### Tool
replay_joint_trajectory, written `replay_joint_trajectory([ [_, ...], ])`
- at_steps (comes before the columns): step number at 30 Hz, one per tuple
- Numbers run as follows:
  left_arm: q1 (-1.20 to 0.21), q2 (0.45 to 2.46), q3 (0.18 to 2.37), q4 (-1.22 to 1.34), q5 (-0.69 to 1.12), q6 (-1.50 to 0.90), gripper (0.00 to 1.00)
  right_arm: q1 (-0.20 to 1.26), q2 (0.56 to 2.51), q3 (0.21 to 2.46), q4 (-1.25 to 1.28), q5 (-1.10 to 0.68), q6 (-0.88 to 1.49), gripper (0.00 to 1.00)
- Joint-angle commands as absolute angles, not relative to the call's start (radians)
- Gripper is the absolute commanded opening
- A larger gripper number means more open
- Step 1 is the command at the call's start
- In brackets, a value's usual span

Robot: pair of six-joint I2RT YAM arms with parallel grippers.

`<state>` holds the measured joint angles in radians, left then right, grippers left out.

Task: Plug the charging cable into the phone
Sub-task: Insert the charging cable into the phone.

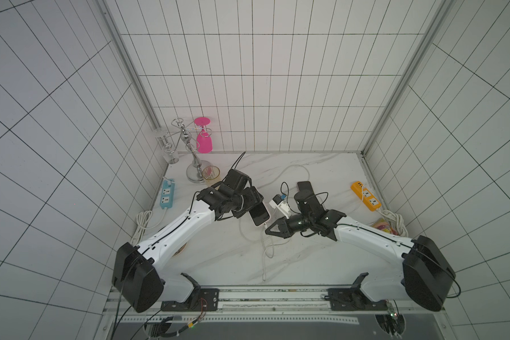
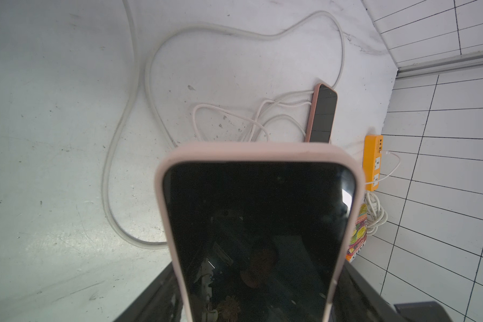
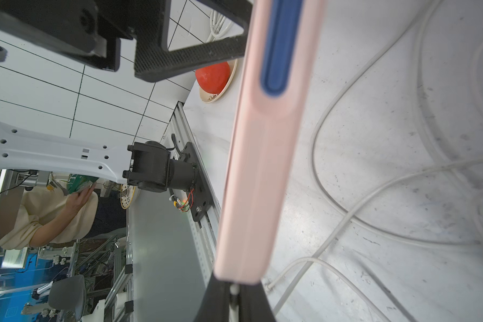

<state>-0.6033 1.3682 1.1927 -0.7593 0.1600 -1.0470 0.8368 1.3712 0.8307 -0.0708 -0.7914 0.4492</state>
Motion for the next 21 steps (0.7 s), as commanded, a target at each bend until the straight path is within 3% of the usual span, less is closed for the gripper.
replay_joint_trajectory([
  [1,-0.61,1.342,1.191,-0.7,0.183,-1.033,0.0,0.825,1.385,0.871,-0.049,-0.805,0.456,0.0],
  [21,-0.619,1.322,1.151,-0.682,0.202,-1.022,0.0,0.796,1.401,0.885,-0.019,-0.822,0.489,0.0],
])
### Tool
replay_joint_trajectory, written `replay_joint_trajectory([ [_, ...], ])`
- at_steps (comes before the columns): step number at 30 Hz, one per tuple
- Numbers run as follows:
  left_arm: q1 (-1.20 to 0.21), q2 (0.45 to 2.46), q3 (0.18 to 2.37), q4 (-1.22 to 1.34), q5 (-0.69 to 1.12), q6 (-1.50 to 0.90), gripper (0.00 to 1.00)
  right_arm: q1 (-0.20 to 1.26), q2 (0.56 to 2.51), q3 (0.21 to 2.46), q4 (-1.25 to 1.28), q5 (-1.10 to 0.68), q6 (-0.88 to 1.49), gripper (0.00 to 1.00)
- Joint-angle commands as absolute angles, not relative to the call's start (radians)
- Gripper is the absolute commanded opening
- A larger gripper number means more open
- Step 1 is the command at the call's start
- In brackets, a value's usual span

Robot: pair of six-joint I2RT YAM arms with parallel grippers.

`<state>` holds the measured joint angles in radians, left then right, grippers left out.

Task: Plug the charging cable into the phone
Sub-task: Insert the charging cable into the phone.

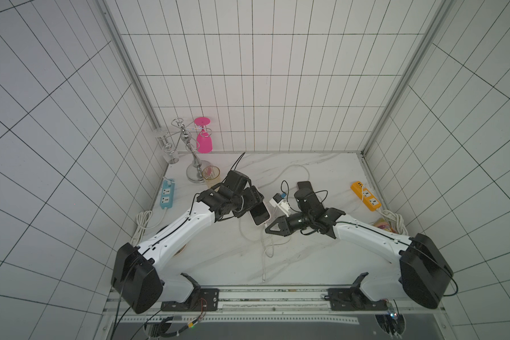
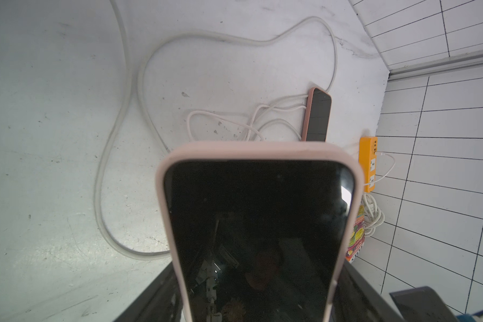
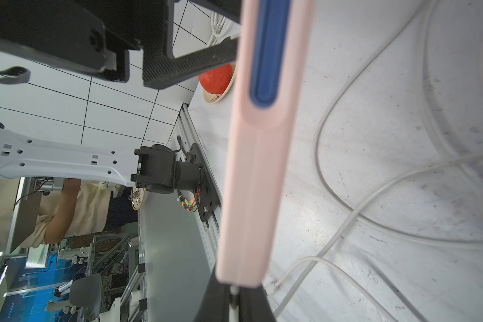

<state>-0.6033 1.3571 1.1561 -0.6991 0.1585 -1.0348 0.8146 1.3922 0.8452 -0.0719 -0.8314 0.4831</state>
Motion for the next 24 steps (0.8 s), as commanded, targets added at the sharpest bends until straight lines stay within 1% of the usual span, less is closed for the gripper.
replay_joint_trajectory([
  [1,-0.619,1.322,1.151,-0.684,0.201,-1.023,0.0,0.797,1.401,0.886,-0.02,-0.82,0.49,0.0],
  [24,-0.647,1.313,1.123,-0.694,0.24,-1.051,0.0,0.772,1.433,0.933,-0.002,-0.823,0.464,0.0],
])
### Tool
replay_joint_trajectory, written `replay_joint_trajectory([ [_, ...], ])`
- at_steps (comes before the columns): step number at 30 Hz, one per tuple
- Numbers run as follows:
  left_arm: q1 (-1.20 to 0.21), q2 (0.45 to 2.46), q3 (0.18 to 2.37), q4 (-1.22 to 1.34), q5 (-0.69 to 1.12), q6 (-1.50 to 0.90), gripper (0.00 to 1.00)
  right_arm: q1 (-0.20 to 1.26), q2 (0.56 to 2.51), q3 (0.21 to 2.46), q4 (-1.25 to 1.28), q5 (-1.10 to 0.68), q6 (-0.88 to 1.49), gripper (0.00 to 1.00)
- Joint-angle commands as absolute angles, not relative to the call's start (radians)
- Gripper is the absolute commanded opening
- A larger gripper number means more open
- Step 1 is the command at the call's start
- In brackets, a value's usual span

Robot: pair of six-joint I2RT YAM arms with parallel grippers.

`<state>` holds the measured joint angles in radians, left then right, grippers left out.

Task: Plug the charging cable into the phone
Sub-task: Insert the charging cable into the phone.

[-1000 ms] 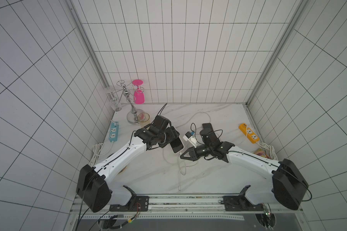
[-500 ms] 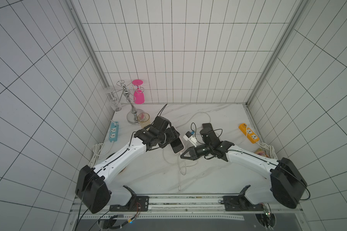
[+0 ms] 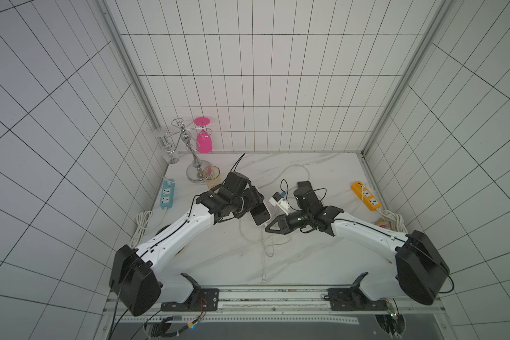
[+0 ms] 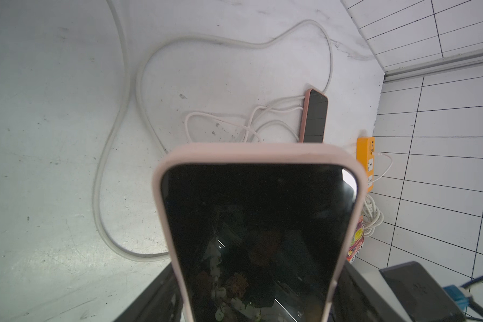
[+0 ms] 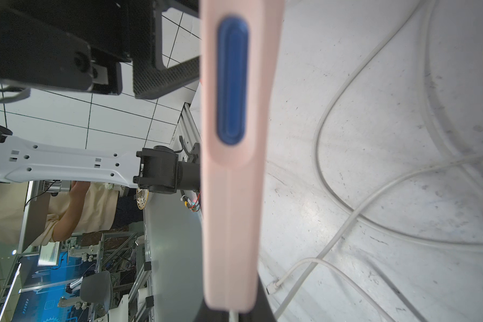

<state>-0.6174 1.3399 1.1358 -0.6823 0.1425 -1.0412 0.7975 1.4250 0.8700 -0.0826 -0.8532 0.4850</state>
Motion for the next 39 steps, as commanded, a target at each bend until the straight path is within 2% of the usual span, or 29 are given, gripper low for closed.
replay_joint_trajectory([
  [1,-0.647,1.316,1.123,-0.695,0.246,-1.051,0.0,0.772,1.435,0.936,-0.002,-0.826,0.459,0.0],
  [20,-0.653,1.331,1.144,-0.713,0.299,-1.044,0.0,0.734,1.468,1.003,-0.003,-0.861,0.426,0.0],
  [28,-0.648,1.33,1.154,-0.733,0.265,-1.037,0.0,0.727,1.467,1.01,-0.014,-0.866,0.425,0.0],
  [29,-0.641,1.33,1.158,-0.737,0.256,-1.032,0.0,0.727,1.466,1.013,-0.023,-0.863,0.422,0.02],
  [33,-0.585,1.332,1.161,-0.752,0.252,-1.021,0.0,0.727,1.456,1.017,-0.074,-0.866,0.402,0.25],
  [36,-0.547,1.328,1.164,-0.759,0.236,-1.007,0.0,0.727,1.425,0.992,-0.095,-0.865,0.393,0.39],
  [39,-0.516,1.329,1.172,-0.764,0.235,-0.999,0.0,0.727,1.378,0.959,-0.101,-0.852,0.394,0.49],
])
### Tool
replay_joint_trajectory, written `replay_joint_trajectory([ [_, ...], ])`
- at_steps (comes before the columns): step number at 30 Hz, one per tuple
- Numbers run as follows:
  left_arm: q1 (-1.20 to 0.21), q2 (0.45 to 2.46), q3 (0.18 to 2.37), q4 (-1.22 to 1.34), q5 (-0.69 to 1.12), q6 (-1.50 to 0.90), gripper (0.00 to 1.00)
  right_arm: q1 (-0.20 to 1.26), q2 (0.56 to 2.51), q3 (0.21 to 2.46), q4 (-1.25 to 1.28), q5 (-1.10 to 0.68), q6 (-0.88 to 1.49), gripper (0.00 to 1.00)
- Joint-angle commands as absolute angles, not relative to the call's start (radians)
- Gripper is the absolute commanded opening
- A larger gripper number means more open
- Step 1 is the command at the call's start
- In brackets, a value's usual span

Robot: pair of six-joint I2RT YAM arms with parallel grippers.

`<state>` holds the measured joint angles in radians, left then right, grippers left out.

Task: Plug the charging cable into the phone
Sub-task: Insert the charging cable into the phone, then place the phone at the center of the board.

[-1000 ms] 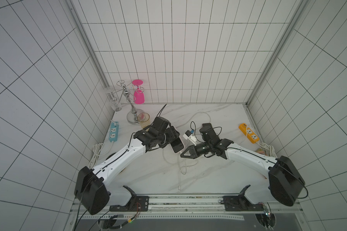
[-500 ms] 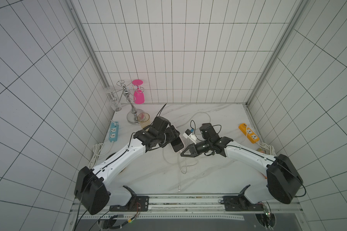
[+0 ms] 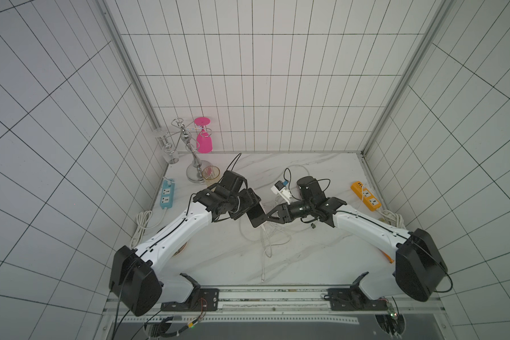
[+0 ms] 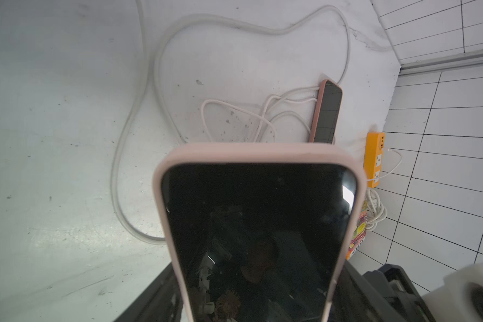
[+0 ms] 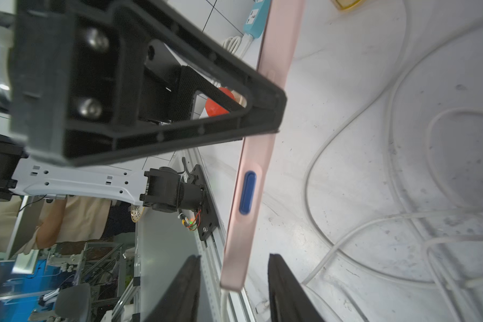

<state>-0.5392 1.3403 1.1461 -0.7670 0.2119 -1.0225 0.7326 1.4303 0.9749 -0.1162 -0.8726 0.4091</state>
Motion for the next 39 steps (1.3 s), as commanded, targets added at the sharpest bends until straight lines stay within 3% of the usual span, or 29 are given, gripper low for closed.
replay_joint_trajectory([
  [1,-0.507,1.327,1.172,-0.765,0.234,-0.999,0.0,0.727,1.36,0.947,-0.106,-0.844,0.395,0.51],
  [7,-0.445,1.304,1.149,-0.786,0.21,-0.99,0.0,0.722,1.242,0.877,-0.16,-0.79,0.398,0.62],
  [18,-0.296,1.28,0.995,-0.784,0.144,-0.984,0.0,0.736,1.08,0.751,-0.279,-0.634,0.432,0.64],
  [29,-0.224,1.42,0.928,-0.727,0.09,-0.992,0.0,0.93,1.168,0.718,-0.307,-0.357,0.481,0.62],
  [39,-0.269,1.367,0.863,-0.683,0.154,-0.947,0.0,0.94,1.294,0.734,-0.237,-0.35,0.53,0.55],
])
